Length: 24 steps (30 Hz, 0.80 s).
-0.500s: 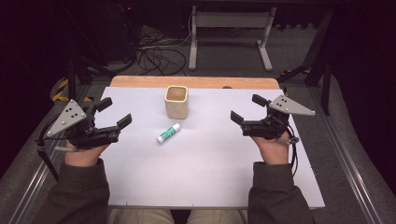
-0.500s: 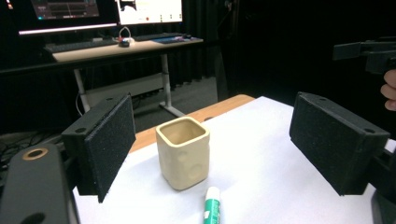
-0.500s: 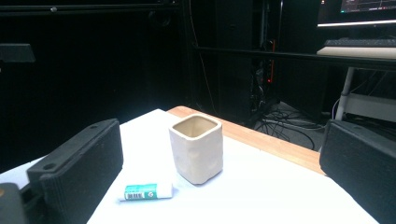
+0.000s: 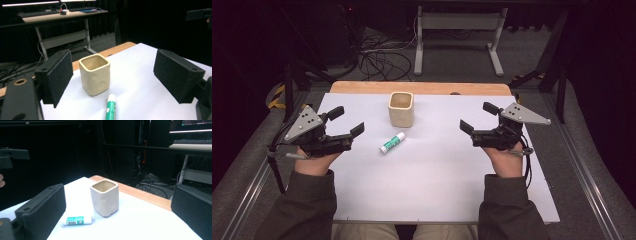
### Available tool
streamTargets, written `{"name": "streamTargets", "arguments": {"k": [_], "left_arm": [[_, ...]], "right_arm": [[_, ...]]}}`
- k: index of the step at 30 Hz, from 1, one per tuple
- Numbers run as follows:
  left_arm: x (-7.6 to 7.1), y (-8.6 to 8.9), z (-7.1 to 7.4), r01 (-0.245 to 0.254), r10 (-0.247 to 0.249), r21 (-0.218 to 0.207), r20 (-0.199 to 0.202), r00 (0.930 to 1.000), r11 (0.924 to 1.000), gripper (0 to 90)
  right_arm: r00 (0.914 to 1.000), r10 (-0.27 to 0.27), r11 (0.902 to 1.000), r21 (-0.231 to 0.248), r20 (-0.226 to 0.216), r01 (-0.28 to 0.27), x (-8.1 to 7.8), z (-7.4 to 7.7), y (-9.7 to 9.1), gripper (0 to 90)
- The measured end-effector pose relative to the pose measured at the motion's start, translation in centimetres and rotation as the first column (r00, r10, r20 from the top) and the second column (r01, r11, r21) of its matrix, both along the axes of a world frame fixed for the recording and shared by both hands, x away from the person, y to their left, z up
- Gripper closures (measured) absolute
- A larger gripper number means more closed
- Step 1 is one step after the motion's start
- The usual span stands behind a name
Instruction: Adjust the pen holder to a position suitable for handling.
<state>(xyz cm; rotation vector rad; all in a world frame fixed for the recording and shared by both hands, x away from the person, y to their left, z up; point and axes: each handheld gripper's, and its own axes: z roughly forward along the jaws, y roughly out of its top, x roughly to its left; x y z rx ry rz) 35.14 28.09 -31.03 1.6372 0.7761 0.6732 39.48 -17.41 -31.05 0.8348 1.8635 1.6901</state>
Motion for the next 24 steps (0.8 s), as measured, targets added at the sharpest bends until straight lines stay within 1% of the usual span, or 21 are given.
{"name": "streamTargets", "arguments": {"k": [4, 5, 7, 11, 15, 24], "left_arm": [[0.6, -0.6, -0.4, 0.005, -0.004, 0.013, -0.018, 0.9998, 0.9999, 17.3], [0.7, -0.8, -0.6, 0.007, -0.007, 0.015, -0.023, 0.9997, 0.9999, 17.6], [1.1, -1.2, -0.9, 0.009, -0.007, 0.029, -0.038, 0.9992, 0.9995, 17.7], [2.0, -1.9, -1.4, 0.007, -0.004, 0.055, -0.055, 0.9985, 0.9984, 17.8], [2.8, -2.5, -1.7, 0.011, -0.006, 0.066, -0.079, 0.9969, 0.9977, 18.5], [4.1, -3.4, -2.4, 0.011, 0.000, 0.097, -0.106, 0.9943, 0.9953, 19.6]], "right_arm": [[1.0000, 0.003, 1.0000, -0.006, -0.001, -0.003, -0.1, 0.0, 0.0, 0.4], [1.0000, -0.002, 0.9999, -0.014, 0.000, 0.002, -0.2, 0.1, -0.1, 0.4], [1.0000, -0.004, 0.9999, -0.011, -0.003, 0.004, -0.3, 0.2, -0.2, 0.4], [0.9999, -0.011, 0.9999, -0.010, -0.003, 0.011, -0.5, 0.3, -0.4, 0.4], [0.9999, -0.012, 0.9999, -0.005, 0.000, 0.012, -0.6, 0.4, -0.7, 0.5], [0.9998, -0.018, 0.9998, -0.002, -0.008, 0.018, -0.7, 0.4, -0.9, 0.7]]}}
